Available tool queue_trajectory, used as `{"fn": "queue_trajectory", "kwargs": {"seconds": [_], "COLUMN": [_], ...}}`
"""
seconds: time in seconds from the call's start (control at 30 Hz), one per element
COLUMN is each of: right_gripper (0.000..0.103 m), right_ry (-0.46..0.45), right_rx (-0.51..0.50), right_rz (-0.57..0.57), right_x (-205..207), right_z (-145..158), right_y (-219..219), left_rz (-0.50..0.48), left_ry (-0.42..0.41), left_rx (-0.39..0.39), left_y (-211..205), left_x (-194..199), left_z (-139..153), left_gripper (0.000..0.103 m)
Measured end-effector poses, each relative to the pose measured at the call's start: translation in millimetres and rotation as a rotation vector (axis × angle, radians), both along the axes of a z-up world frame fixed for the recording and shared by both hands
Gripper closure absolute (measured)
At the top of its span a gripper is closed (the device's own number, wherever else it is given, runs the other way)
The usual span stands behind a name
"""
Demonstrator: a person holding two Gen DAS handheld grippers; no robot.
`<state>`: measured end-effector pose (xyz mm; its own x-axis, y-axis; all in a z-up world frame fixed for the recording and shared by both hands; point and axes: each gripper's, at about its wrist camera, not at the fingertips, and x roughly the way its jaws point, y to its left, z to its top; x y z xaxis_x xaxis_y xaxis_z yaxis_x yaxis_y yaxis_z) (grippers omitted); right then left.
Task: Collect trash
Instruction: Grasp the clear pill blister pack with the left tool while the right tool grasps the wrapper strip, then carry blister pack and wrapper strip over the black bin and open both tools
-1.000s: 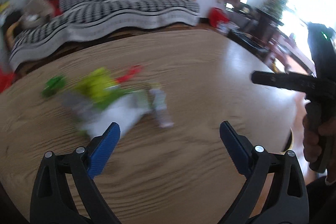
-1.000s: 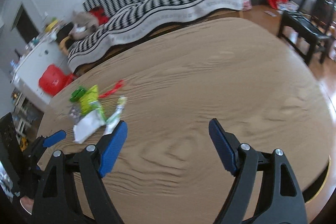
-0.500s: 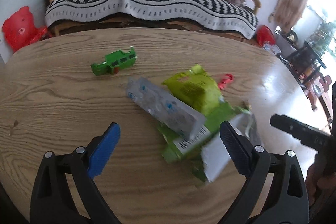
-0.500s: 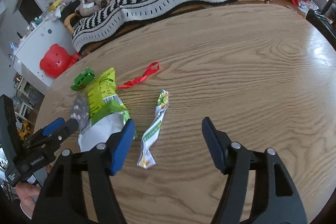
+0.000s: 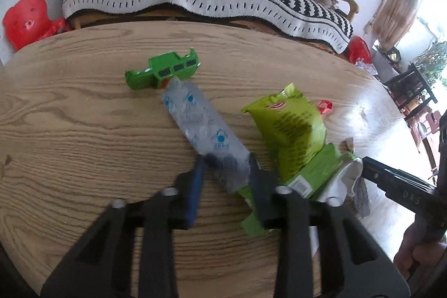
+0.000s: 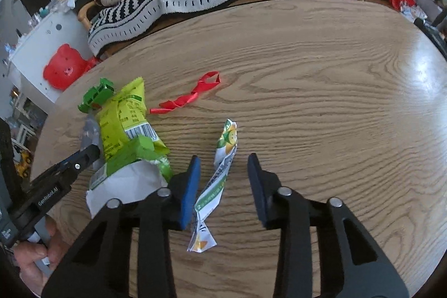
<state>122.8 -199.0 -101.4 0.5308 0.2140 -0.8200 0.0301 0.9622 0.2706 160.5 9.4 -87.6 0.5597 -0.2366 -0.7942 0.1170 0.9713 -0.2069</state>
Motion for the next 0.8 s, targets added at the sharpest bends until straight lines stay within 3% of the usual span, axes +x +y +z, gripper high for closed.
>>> {"fn": "queue_trajectory", "kwargs": {"seconds": [0.07,0.23,0.8], "right_gripper": [0.081,0.096,0.097], "right_ry": [0.0,-0.012,-0.125], "right_rx": [-0.046,-0.119,-0.103], "right_rz": [0.009,0.06,0.01], "right_x": [-0.5,-6.3,-49.3], "right_z": [-0.1,2.7,44.9], "right_y": [5.0,17.6,-21.3], "left_rz": [0.006,0.032,0.03], "left_ry": [0.004,0.009,-0.059], "left_rx": [0.011,0.017,0.026], "left_y": [2.0,7.2,3.6], "left_x": [-0.8,-4.4,-34.0], "left_z": [-0.5,3.5,46.8], "left_gripper": [0.094,0.1,0.1]}}
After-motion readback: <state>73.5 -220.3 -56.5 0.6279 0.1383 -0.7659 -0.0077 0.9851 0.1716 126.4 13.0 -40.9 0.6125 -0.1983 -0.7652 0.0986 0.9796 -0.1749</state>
